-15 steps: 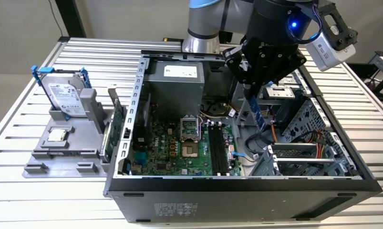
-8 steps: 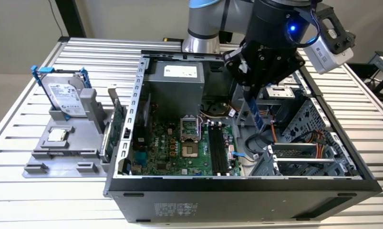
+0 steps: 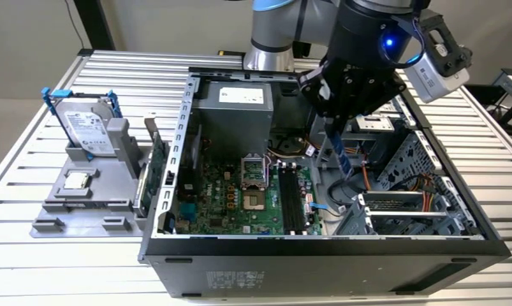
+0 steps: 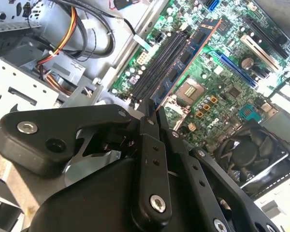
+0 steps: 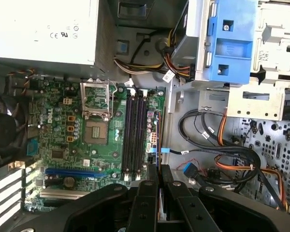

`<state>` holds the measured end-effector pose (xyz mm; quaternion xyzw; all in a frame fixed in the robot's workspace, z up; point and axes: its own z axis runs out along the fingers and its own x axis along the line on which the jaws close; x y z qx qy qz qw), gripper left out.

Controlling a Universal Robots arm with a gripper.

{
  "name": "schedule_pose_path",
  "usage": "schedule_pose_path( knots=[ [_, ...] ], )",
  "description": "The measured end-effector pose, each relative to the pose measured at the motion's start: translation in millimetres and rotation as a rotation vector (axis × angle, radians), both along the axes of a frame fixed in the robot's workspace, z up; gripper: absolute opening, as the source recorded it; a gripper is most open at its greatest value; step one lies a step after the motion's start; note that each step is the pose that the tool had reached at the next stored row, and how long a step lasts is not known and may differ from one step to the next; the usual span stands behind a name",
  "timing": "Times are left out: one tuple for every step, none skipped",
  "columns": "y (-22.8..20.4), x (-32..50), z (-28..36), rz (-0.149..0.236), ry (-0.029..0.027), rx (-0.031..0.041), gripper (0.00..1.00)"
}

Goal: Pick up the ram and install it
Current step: 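Insert the ram into the slot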

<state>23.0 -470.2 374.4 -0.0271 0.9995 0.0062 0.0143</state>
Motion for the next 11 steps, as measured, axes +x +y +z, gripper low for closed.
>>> schedule_pose_path(
  knots=[
    [0.0, 0.0, -0.3, 0.000, -0.0001, 0.0000, 0.00],
    [0.0, 0.0, -0.7, 0.000, -0.0003, 0.0000, 0.00],
    [0.0, 0.0, -1.1, 0.000, -0.0006, 0.0000, 0.00],
    [0.0, 0.1, -1.7, 0.000, -0.0007, 0.0001, 0.00],
    [0.0, 0.0, -2.3, 0.000, -0.0009, 0.0001, 0.00],
    [0.0, 0.0, -3.0, 0.000, -0.0011, 0.0001, 0.00],
    [0.0, 0.0, -3.8, 0.000, -0.0013, 0.0001, 0.00],
    [0.0, 0.0, -4.5, 0.000, -0.0014, 0.0000, 0.00],
    [0.0, 0.0, -5.1, 0.000, -0.0015, 0.0001, 0.00],
    [0.0, 0.0, -5.7, 0.000, -0.0015, 0.0000, 0.00],
    [0.0, 0.0, -6.4, 0.000, -0.0016, 0.0001, 0.00]
  ],
)
